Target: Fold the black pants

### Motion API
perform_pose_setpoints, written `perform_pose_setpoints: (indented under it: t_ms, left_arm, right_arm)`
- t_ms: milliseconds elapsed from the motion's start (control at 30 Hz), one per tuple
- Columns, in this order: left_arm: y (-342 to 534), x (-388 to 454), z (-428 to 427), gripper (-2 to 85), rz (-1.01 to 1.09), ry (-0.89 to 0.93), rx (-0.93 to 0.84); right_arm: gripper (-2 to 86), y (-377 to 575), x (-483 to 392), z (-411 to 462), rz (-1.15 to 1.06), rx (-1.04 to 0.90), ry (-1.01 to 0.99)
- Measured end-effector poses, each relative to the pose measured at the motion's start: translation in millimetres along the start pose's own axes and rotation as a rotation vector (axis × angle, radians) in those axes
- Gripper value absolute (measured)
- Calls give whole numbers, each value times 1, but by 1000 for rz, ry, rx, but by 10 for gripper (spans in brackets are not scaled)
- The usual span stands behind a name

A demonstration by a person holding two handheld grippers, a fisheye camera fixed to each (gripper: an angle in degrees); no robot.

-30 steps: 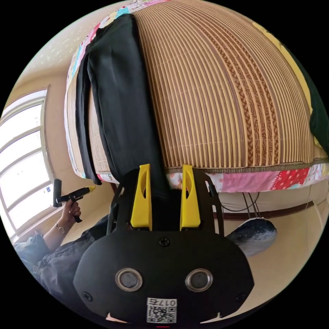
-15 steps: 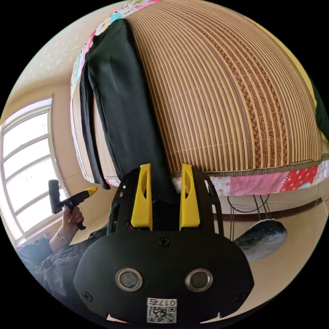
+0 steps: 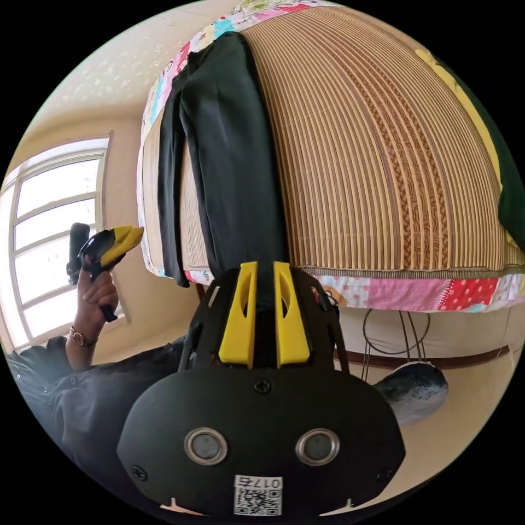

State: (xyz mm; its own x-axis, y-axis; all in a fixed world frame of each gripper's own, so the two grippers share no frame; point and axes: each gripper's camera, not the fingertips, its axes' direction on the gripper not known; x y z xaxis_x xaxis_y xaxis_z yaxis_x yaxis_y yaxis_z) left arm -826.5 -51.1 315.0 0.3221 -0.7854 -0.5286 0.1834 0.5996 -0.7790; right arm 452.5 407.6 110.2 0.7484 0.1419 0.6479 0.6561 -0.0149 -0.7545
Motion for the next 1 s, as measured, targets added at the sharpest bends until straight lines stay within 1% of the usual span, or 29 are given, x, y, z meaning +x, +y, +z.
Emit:
perform_pose_setpoints:
  t_ms: [33, 100, 133, 167, 233, 333, 400, 467, 533, 600, 633, 667, 700, 733, 767, 800, 833, 867, 900, 967, 1000]
  left_arm:
    - [3, 1, -2, 77, 4, 17, -2]
    - [10, -1, -5, 77, 0, 25, -8]
    - [17, -3, -8, 78, -5, 20, -17]
    - [26, -6, -11, 80, -18, 13, -27]
    - [39, -12, -16, 89, -37, 24, -39]
    - [59, -17, -27, 101, -53, 45, -79]
    - [66, -13, -36, 102, -33, 46, -96]
    - [70, 1, -45, 112, 30, 17, -109]
    - [68, 12, -48, 119, 83, -5, -124]
    - [64, 23, -50, 118, 135, -5, -144]
    - [62, 28, -51, 110, 161, -22, -155]
    - [62, 32, -55, 65, 180, -74, -150]
    - [63, 34, -57, 43, 192, -111, -150]
    - [65, 35, -61, 37, 225, -153, -166]
    - [68, 34, -66, 33, 247, -130, -173]
    - [71, 33, -71, 32, 250, -112, -165]
    - [77, 29, -82, 29, 243, -74, -138]
    - [81, 23, -92, 27, 225, -41, -125]
    - [83, 20, -97, 27, 217, -23, -118]
    - [93, 8, -118, 26, 194, 58, -68]
    - [95, 4, -122, 25, 189, 79, -56]
  right_arm:
    - [98, -10, 4, 10, 1, -25, -9]
    - [104, -21, 8, 43, -2, -147, 33]
    - [99, -20, 8, 59, -1, -188, 112]
    - [80, -15, 4, 62, -15, -164, 206]
    - [56, -8, 2, 67, -41, -161, 270]
    - [33, 6, -3, 54, -52, -137, 208]
    - [27, 20, -21, 40, -119, -85, 142]
    - [24, 34, -53, 24, -200, -35, 46]
    - [22, 36, -78, 20, -273, -19, -40]
    - [22, 31, -102, 24, -370, -45, -121]
    - [23, 24, -113, 29, -434, -82, -153]
    - [24, 17, -119, 36, -522, -153, -162]
    - [26, 13, -118, 40, -576, -208, -157]
    - [29, 2, -109, 48, -666, -343, -157]
    - [33, -18, -90, 50, -679, -436, -178]
    - [35, -32, -78, 49, -650, -459, -177]
    - [46, -66, -54, 41, -564, -436, -156]
    - [72, -108, -33, 25, -480, -360, -165]
    - [92, -131, -24, 17, -441, -312, -182]
    - [150, -222, 4, -2, -275, -131, -224]
    - [155, -243, 8, -3, -245, -89, -234]
